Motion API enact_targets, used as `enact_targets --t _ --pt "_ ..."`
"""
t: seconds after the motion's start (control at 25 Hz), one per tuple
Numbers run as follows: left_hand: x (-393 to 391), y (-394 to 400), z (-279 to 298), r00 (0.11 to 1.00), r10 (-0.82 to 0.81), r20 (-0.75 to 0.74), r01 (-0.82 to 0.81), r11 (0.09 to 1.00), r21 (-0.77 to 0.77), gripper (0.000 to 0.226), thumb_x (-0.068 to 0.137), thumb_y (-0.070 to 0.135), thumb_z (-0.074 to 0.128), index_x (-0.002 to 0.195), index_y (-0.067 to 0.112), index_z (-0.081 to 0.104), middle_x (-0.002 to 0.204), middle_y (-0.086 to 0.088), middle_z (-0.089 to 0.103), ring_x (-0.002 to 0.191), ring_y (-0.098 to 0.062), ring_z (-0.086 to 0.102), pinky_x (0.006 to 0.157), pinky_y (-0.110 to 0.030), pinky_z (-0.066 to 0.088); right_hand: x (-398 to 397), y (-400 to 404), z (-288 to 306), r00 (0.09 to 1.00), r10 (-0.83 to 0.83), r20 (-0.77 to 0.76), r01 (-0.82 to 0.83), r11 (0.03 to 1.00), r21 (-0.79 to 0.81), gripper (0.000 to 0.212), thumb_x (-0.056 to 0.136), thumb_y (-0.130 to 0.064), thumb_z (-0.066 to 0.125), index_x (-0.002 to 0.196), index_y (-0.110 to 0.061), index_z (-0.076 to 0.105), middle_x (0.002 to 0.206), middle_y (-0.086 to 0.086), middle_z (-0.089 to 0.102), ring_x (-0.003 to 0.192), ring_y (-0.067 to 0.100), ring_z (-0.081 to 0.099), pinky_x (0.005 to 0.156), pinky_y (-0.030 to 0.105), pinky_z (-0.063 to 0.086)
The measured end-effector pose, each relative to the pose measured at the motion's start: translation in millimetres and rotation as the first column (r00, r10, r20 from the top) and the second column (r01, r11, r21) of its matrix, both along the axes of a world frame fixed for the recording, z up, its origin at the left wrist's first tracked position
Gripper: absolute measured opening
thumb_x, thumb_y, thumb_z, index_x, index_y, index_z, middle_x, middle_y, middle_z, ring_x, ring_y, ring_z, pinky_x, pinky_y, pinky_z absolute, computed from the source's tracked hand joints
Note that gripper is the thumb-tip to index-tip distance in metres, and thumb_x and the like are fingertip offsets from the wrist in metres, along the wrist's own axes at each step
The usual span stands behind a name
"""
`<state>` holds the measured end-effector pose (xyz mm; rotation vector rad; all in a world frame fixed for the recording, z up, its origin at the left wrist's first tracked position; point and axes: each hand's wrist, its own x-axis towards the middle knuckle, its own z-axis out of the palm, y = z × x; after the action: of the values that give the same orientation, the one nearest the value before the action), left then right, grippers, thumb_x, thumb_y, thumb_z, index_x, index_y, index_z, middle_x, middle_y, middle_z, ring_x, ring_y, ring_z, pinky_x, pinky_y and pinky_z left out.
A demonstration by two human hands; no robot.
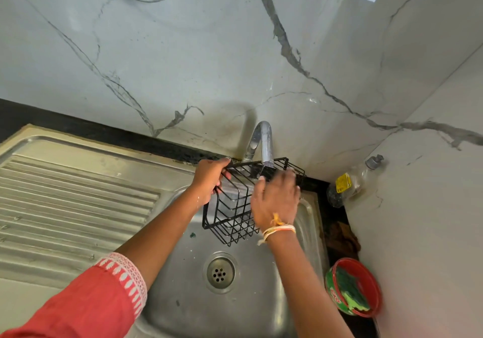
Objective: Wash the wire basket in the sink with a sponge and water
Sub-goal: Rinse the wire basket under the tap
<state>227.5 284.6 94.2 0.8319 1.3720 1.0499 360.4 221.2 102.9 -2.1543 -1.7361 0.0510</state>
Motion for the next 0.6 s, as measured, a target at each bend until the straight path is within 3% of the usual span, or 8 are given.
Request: enact_targets --t 0.08,0.16,0.24,0.28,0.36,0.4,0.52,0.6 --pt "4 8 5 0.999 0.047 0.024 -0.048 0.999 0.022 0.027 0.089 0.023 0.063 0.068 0.006 0.063 0.047 -0.003 0.056 0.033 -0.013 0.033 0.034 -0.015 0.024 -19 -11 2 0.964 0.267 0.0 -0.265 0.957 0.114 0.061 0.094 -0.043 0.014 0.139 -0.018 0.046 0.147 0.011 0.042 0.141 0.026 0.03 0.113 0.055 0.023" --pt "3 15 7 0.998 0.063 0.016 -0.064 0.997 0.04 0.028 0.087 0.024 0.066 0.067 0.006 0.061 0.05 -0.007 0.053 0.033 -0.014 0.034 0.036 -0.016 0.025 -15 -11 9 0.912 0.405 0.065 -0.409 0.91 0.072 0.061 0.093 -0.047 0.009 0.14 -0.031 0.045 0.147 -0.001 0.044 0.14 0.016 0.033 0.116 0.055 0.015" --pt "-4 19 4 0.999 0.04 -0.029 -0.038 0.998 0.059 0.033 0.087 0.03 0.068 0.065 0.006 0.061 0.053 -0.011 0.052 0.032 -0.012 0.032 0.039 -0.018 0.025 19 8 5 0.933 0.338 0.126 -0.334 0.941 -0.052 0.058 0.095 -0.052 0.008 0.141 -0.039 0.041 0.151 -0.004 0.038 0.142 0.016 0.027 0.117 0.051 0.006" --pt "-9 20 2 0.999 0.03 -0.045 -0.027 0.997 0.072 0.036 0.087 0.033 0.068 0.065 0.004 0.062 0.056 -0.015 0.051 0.032 -0.013 0.031 0.041 -0.019 0.025 41 18 3 0.968 0.227 0.111 -0.207 0.964 -0.165 0.056 0.096 -0.054 0.01 0.141 -0.039 0.04 0.154 -0.002 0.033 0.144 0.02 0.023 0.117 0.051 0.006" --pt "-18 21 -1 0.998 0.031 -0.046 -0.027 0.996 0.083 0.039 0.086 0.034 0.07 0.061 0.005 0.064 0.063 -0.018 0.051 0.033 -0.015 0.03 0.045 -0.022 0.026 71 27 0 0.999 -0.018 0.032 0.028 0.931 -0.364 0.057 0.097 -0.055 0.013 0.142 -0.034 0.04 0.153 0.005 0.034 0.142 0.028 0.027 0.115 0.054 0.017" --pt "-19 20 -1 0.998 0.039 -0.039 -0.036 0.996 0.083 0.04 0.085 0.032 0.071 0.054 0.01 0.062 0.061 -0.018 0.051 0.033 -0.015 0.03 0.046 -0.022 0.025 72 25 -2 0.999 -0.046 0.01 0.046 0.917 -0.396 0.058 0.097 -0.055 0.014 0.142 -0.029 0.04 0.152 0.007 0.036 0.141 0.03 0.029 0.114 0.054 0.02" --pt "-3 15 -2 0.997 0.051 -0.056 -0.048 0.997 0.06 0.048 0.085 0.026 0.072 0.045 0.016 0.049 0.045 -0.005 0.049 0.031 -0.011 0.032 0.042 -0.021 0.024 15 10 -3 0.972 0.218 -0.092 -0.237 0.902 -0.36 0.06 0.098 -0.053 0.011 0.15 -0.027 0.024 0.159 0.0 0.018 0.148 0.022 0.009 0.117 0.054 0.003" --pt "12 10 -3 0.996 0.043 -0.079 -0.04 0.998 0.037 0.044 0.086 0.022 0.071 0.048 0.014 0.05 0.039 0.004 0.047 0.033 -0.009 0.039 0.039 -0.018 0.029 -19 -2 7 0.912 0.397 -0.104 -0.41 0.88 -0.24 0.062 0.098 -0.055 0.016 0.15 -0.023 0.023 0.158 0.001 0.021 0.147 0.019 0.015 0.118 0.05 0.009"
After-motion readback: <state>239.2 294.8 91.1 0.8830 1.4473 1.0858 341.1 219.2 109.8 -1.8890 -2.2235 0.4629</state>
